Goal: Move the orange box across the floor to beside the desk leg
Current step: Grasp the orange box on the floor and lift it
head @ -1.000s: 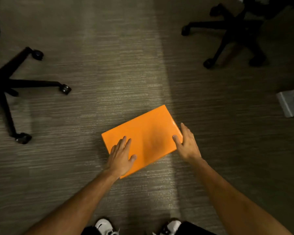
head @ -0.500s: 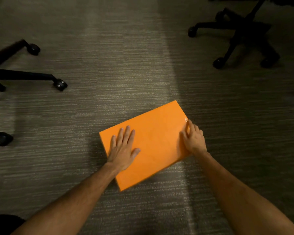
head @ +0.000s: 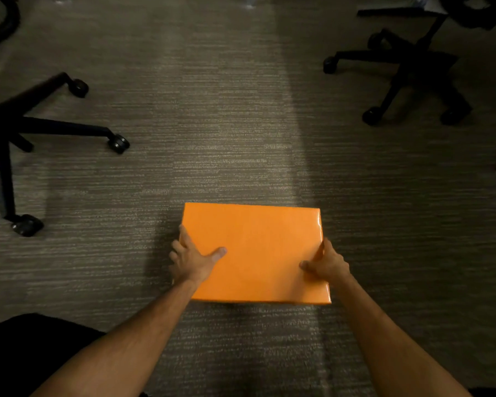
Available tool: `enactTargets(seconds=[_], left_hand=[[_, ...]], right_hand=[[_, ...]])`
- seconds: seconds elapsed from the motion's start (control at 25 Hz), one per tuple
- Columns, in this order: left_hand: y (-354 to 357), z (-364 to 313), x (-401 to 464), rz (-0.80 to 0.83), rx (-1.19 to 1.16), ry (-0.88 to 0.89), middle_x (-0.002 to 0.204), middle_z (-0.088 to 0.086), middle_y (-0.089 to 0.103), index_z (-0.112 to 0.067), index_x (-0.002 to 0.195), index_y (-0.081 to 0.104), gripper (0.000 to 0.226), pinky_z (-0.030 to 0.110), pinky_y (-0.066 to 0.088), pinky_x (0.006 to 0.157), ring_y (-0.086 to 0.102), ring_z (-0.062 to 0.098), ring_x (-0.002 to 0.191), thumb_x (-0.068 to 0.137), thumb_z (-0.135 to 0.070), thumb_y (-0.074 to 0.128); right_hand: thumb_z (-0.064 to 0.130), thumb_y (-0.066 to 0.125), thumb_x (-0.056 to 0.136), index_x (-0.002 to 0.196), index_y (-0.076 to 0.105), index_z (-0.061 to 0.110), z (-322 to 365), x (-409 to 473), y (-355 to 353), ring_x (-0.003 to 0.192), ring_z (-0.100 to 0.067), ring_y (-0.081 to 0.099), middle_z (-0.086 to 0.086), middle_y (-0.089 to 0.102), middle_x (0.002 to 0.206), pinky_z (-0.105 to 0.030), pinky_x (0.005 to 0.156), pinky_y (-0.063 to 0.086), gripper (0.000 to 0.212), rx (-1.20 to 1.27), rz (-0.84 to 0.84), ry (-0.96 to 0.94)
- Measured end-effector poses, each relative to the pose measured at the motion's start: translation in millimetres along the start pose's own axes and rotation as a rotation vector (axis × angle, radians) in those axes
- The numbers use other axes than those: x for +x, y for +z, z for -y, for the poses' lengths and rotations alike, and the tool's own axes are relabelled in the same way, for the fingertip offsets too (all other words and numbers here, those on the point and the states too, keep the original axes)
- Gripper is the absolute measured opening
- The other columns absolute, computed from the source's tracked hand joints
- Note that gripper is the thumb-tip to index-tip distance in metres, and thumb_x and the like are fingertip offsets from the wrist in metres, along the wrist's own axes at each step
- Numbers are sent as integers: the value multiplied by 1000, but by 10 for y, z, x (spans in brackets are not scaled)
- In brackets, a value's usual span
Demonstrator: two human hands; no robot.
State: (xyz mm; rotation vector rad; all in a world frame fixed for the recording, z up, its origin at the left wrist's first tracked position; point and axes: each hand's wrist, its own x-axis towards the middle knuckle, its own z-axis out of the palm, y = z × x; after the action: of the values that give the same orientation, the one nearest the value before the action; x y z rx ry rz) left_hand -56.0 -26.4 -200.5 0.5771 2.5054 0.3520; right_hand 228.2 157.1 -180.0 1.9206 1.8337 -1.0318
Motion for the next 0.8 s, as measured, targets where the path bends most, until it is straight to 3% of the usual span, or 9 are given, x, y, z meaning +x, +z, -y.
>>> enactTargets(seconds=[0.16, 0.24, 0.36, 0.48, 0.56, 0.6, 0.68, 0.8], left_hand=[[-213, -266, 381, 79, 100, 166, 150, 17, 27, -27, 157, -9, 141, 55, 34, 103, 34, 42, 134, 57, -80, 76], [-296, -466, 532, 146, 147, 260, 155, 17, 25, -26, 157, -7, 140, 55, 32, 108, 30, 41, 138, 59, -74, 80], [-237, -614, 512, 93, 195, 341, 162, 17, 17, -21, 158, 0, 133, 57, 23, 114, 22, 38, 145, 64, -72, 78], [13, -471, 206, -105, -54, 86, 166, 18, -2, -17, 157, -6, 137, 62, 12, 116, 1, 40, 150, 63, -68, 80], [207, -333, -9, -126, -315, -161, 165, 16, -13, -18, 155, -17, 142, 65, 20, 113, -3, 43, 149, 64, -64, 83], [293, -286, -77, -111, -436, -228, 165, 15, -14, -19, 153, -21, 143, 65, 27, 111, 2, 45, 148, 66, -60, 84], [400, -251, -135, -86, -620, -262, 163, 16, -3, -24, 152, -25, 142, 62, 41, 103, 28, 47, 139, 69, -51, 87], [320, -341, -40, -77, -660, -201, 155, 16, 17, -25, 153, -23, 141, 54, 49, 96, 49, 43, 122, 70, -42, 89]], right_hand=[[26, 95, 62, 132, 27, 22, -44, -213, 90, 101, -38, 61, -18, 52, 130, -54, 62, 62, 98, 183, 124, 203], [17, 96, 61, 122, 27, 17, -193, -343, 301, 101, -38, 62, -18, 50, 129, -55, 56, 61, 92, 346, 173, 278], [9, 97, 58, 135, 28, 8, -351, -473, 470, 112, -41, 58, -21, 48, 136, -68, 82, 54, 104, 651, 274, 340], [26, 98, 58, 157, 4, 14, -268, -360, 249, 141, -45, 34, -23, 20, 159, -57, 112, 36, 136, 479, -36, 219], [34, 93, 65, 159, 9, 15, -139, -192, 46, 146, -44, 26, -22, 14, 163, -52, 116, 28, 128, 404, -263, 18], [38, 89, 69, 159, 18, 15, -84, -92, -9, 145, -43, 27, -21, 20, 162, -51, 117, 26, 117, 331, -302, -95], [45, 82, 76, 153, 36, 18, -19, 67, -21, 141, -39, 34, -16, 38, 156, -49, 116, 29, 94, 123, -222, -234], [56, 79, 73, 146, 47, 25, -58, 102, 26, 131, -37, 45, -12, 53, 144, -46, 108, 39, 86, 54, -109, -193]])
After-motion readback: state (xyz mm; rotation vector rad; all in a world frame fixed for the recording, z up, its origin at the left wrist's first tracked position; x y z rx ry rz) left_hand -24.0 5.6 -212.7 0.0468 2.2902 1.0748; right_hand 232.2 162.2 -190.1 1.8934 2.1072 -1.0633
